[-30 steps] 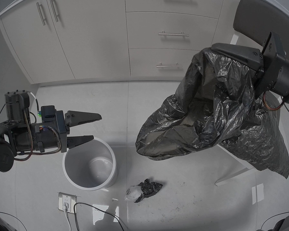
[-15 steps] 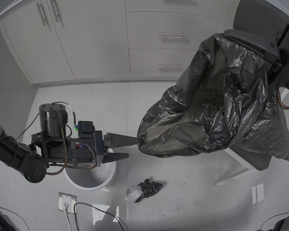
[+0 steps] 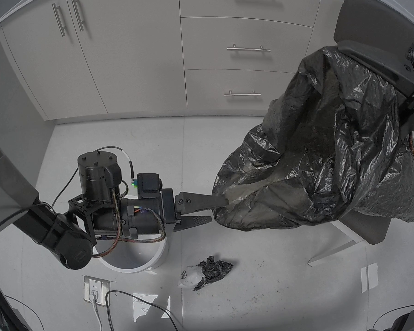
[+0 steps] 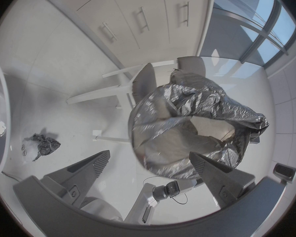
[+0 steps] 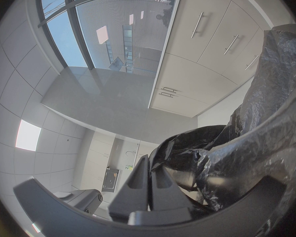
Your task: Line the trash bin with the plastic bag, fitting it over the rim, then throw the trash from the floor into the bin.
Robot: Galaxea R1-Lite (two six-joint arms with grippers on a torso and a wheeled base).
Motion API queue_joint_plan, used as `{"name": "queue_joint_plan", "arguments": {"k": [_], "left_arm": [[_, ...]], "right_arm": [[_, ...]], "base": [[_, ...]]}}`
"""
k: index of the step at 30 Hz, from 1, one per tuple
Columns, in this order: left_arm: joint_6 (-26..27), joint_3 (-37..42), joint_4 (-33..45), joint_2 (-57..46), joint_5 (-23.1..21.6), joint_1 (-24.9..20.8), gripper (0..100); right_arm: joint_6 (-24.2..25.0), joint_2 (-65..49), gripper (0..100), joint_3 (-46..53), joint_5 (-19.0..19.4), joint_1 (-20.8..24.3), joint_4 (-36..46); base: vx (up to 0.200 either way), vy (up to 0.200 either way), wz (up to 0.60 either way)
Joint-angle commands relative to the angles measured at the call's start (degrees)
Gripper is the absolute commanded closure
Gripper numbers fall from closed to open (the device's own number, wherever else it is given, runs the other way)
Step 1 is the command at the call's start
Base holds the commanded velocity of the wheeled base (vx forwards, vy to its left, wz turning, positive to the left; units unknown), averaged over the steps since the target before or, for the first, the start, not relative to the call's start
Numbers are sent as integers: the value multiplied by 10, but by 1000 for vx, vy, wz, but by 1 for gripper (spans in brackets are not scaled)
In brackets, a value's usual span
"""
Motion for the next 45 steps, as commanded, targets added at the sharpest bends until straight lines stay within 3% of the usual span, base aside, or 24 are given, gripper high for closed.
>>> {"name": "queue_joint_plan", "arguments": {"k": [1,11,34,35,41,45], "left_arm": [[-14,-6,-42,24,1,-3,0],[-113,-25,-163,67,1,-3,0],[-114,-20,-193,92,2,-41,0],[-114,-18,-193,92,2,-40,100],[-114,-4,-193,75,4,-36,100],[-112,12,-194,28,21,-10,100]], "right_arm": [[0,0,100,1,0,10,0],[0,-1,100,2,1,23,-1],[-1,-16,100,11,1,25,-1],[-1,-15,100,11,1,24,-2],[-8,-6,100,9,-1,25,-3],[-49,5,100,11,-7,24,-2]], "base": [[0,0,0],[0,0,0],[0,0,0],[0,0,0],[0,0,0],[0,0,0]]}}
